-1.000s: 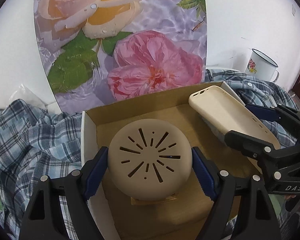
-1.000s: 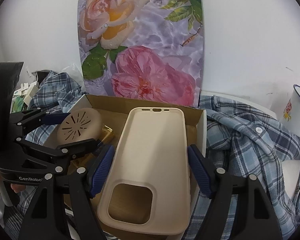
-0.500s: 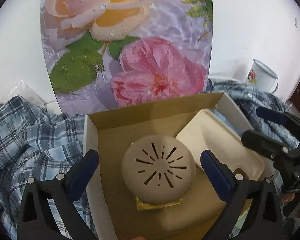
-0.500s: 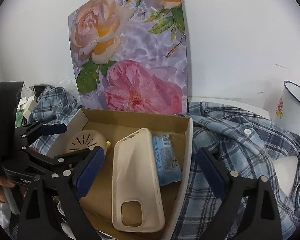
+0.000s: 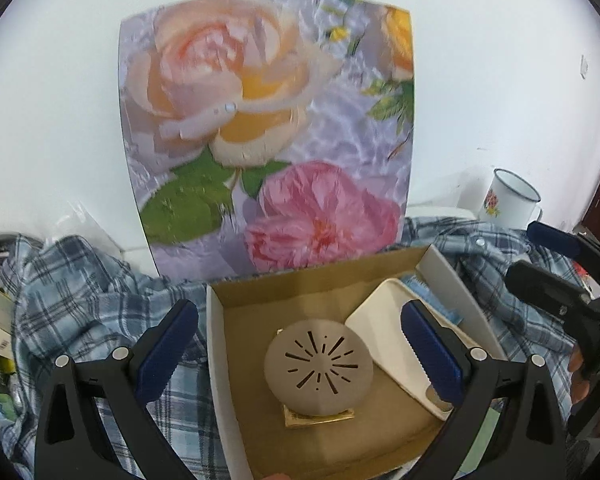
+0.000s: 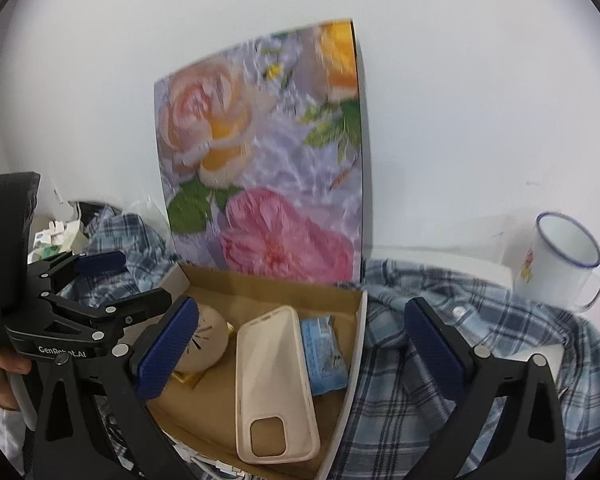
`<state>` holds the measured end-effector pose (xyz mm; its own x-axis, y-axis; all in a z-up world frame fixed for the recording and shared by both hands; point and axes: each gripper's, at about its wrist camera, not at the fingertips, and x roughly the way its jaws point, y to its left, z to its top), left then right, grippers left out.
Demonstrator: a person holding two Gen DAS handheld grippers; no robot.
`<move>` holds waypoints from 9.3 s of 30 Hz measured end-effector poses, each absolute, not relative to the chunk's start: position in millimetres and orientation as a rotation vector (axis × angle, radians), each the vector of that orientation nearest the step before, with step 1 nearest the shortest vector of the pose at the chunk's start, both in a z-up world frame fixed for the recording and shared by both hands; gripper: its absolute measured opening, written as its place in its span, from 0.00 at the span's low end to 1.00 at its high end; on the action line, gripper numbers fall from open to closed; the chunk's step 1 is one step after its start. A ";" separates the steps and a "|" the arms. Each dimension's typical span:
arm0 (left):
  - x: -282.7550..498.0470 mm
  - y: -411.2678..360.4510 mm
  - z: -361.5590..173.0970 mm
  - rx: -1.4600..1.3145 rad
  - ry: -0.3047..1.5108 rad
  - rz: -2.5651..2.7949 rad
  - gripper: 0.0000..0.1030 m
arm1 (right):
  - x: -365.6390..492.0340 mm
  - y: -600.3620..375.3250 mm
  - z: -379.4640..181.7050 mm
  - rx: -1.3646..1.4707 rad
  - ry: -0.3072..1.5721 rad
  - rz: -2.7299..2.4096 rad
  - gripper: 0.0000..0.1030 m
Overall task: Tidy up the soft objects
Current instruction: 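Lift both open tools up and away from the box, then lower both tools toward the black cable and green card beside the box, then grasp the black cable with the left tool while the right tool grasps the green card, then lift the black cable with the left tool while the right tool lifts the green card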
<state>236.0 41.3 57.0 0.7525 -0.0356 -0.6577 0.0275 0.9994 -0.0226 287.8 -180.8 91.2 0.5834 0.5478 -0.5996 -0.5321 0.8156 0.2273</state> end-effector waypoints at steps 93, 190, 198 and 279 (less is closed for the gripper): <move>88.5 12.8 114.9 0.030 0.614 -0.204 1.00 | 153.2 -211.0 136.8 -0.116 0.538 0.748 1.00; 81.7 79.5 6.6 -0.128 0.781 -0.121 0.24 | 175.0 -196.6 8.4 -0.346 1.000 0.830 1.00; 80.4 74.8 6.3 -0.089 0.769 -0.088 0.24 | 174.2 -191.1 -1.2 -0.371 1.030 0.835 0.83; 12.5 43.8 122.1 -0.026 0.414 -0.139 0.24 | 112.1 -185.0 178.7 -0.332 0.396 0.751 0.66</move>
<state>12.5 43.8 122.1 0.9063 -0.1398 -0.3988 0.1291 0.9902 -0.0537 112.1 -185.0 178.7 0.6637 0.5898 -0.4600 -0.7126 0.6855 -0.1492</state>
